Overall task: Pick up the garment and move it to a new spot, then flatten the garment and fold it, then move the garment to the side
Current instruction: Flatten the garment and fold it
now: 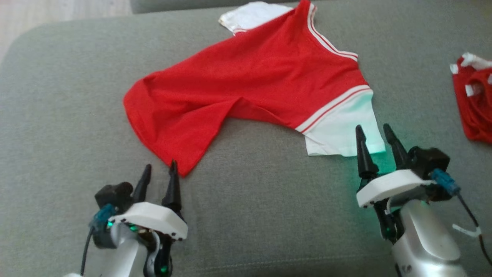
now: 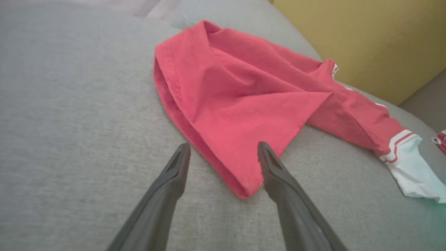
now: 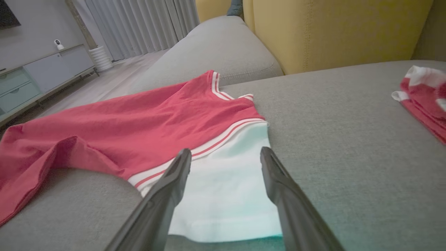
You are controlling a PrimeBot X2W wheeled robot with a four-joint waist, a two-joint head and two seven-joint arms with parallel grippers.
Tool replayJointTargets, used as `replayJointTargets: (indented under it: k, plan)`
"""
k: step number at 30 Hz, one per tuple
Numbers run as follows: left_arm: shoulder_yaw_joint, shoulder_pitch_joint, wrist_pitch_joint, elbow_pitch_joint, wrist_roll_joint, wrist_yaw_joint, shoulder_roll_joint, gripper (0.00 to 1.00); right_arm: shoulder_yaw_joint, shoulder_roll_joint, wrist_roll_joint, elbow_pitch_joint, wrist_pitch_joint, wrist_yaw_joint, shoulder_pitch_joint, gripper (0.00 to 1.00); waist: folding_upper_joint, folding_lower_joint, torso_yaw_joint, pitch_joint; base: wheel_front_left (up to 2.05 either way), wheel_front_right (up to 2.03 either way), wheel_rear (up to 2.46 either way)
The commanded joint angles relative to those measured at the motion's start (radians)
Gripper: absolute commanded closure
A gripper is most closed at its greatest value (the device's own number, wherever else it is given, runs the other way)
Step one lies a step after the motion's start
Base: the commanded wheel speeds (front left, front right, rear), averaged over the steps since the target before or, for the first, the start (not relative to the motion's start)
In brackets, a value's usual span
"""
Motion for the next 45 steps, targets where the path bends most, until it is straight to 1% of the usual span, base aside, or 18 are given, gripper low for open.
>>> replayJointTargets:
  k: [1, 5, 12, 13, 14, 15, 19, 23, 27, 28, 29, 30, 34, 36, 39, 41, 44, 45]
  plan:
    - [0.016, -0.028, -0.012, -0.014, -0.004, -0.006, 0.002, 0.00, 0.018, 0.006, -0.008, -0.030, -0.011, 0.007, -0.023, 0.00, 0.0000, 0.0000, -0.015, 0.016, 0.00, 0.00, 0.00]
    - [-0.017, -0.047, -0.012, 0.013, -0.065, -0.009, 0.002, 0.00, 0.003, 0.006, -0.020, -0.028, -0.011, 0.007, -0.038, 0.00, 0.0000, 0.0000, -0.031, 0.037, 0.00, 0.00, 0.00]
    - [-0.039, -0.072, -0.012, 0.040, -0.097, 0.001, 0.002, 0.00, -0.025, 0.006, -0.039, -0.026, -0.011, 0.007, -0.051, 0.00, 0.0000, 0.0000, -0.038, 0.060, 0.00, 0.00, 0.00]
    - [-0.038, -0.075, -0.012, 0.047, -0.101, 0.001, 0.002, 0.25, -0.032, 0.006, -0.041, -0.026, -0.011, 0.007, -0.052, 0.00, 0.0000, 0.0000, -0.038, 0.061, 0.00, 0.00, 0.00]
    - [-0.037, -0.079, -0.012, 0.055, -0.106, 0.000, 0.002, 0.78, -0.037, 0.006, -0.043, -0.024, -0.011, 0.007, -0.052, 0.00, 0.0000, 0.0000, -0.039, 0.063, 0.00, 0.00, 0.00]
    - [-0.043, -0.084, -0.012, 0.066, -0.104, -0.005, 0.002, 1.00, -0.043, 0.005, -0.047, -0.018, -0.011, 0.007, -0.051, 0.00, 0.0000, 0.0000, -0.038, 0.065, 0.00, 0.00, 0.00]
    - [-0.061, -0.094, -0.012, 0.099, -0.100, -0.022, 0.002, 1.00, -0.060, 0.001, -0.065, 0.035, -0.011, 0.007, -0.054, 0.00, 0.0000, 0.0000, -0.031, 0.071, 0.00, 0.00, 0.00]
    - [-0.064, -0.095, -0.012, 0.108, -0.104, -0.026, 0.002, 1.00, -0.074, 0.001, -0.080, 0.092, -0.011, 0.007, -0.070, 0.00, 0.0000, 0.0000, -0.013, 0.078, 0.00, 0.00, 0.00]
    - [-0.064, -0.092, -0.012, 0.107, -0.092, -0.025, 0.002, 1.00, -0.090, -0.001, -0.121, 0.207, -0.011, 0.007, -0.090, 0.00, 0.0000, 0.0000, 0.005, 0.081, 0.00, 0.00, 0.00]
    - [-0.059, -0.091, -0.012, 0.105, -0.090, -0.024, 0.002, 1.00, -0.093, 0.000, -0.121, 0.228, -0.011, 0.007, -0.098, 0.26, 0.0000, 0.0000, 0.008, 0.082, 0.00, 0.00, 0.00]
    - [-0.054, -0.089, -0.012, 0.101, -0.090, -0.023, 0.002, 1.00, -0.089, 0.000, -0.123, 0.244, -0.011, 0.007, -0.104, 0.79, 0.0000, 0.0000, 0.011, 0.081, 0.00, 0.00, 0.00]
    - [-0.049, -0.087, -0.012, 0.097, -0.087, -0.022, 0.002, 1.00, -0.089, 0.001, -0.117, 0.248, -0.011, 0.007, -0.110, 1.00, 0.0000, 0.0000, 0.012, 0.081, 0.00, 0.00, 0.00]
    - [-0.026, -0.087, -0.012, 0.076, -0.074, -0.025, 0.002, 1.00, -0.084, 0.002, -0.088, 0.241, -0.011, 0.007, -0.116, 1.00, 0.0000, 0.0000, 0.014, 0.075, 0.00, 0.00, 0.00]
    - [0.000, -0.092, -0.012, 0.043, -0.055, -0.028, 0.002, 1.00, -0.081, 0.002, -0.059, 0.201, -0.011, 0.007, -0.117, 1.00, 0.0000, 0.0000, 0.013, 0.065, 0.00, 0.00, 0.00]
    - [0.049, -0.127, -0.012, -0.014, 0.004, -0.041, 0.002, 1.00, -0.073, -0.019, -0.003, 0.068, -0.011, 0.007, -0.127, 1.00, 0.0000, 0.0000, 0.016, 0.038, 0.00, 0.00, 0.00]
    - [0.106, -0.165, -0.012, -0.057, 0.054, -0.051, 0.002, 1.00, -0.074, -0.039, 0.038, -0.034, -0.011, 0.007, -0.141, 1.00, 0.0000, 0.0000, 0.016, 0.012, 0.00, 0.00, 0.00]
    - [0.192, -0.232, -0.012, -0.124, 0.115, -0.075, 0.028, 1.00, -0.085, -0.063, 0.109, -0.177, -0.011, 0.007, -0.184, 1.00, 0.0000, 0.0000, 0.010, -0.025, 0.00, 0.00, 0.00]
    - [0.207, -0.258, -0.012, -0.146, 0.142, -0.084, 0.051, 1.00, -0.091, -0.072, 0.136, -0.222, -0.011, 0.007, -0.205, 1.00, 0.0000, 0.0000, 0.008, -0.035, 0.00, 0.00, 0.00]
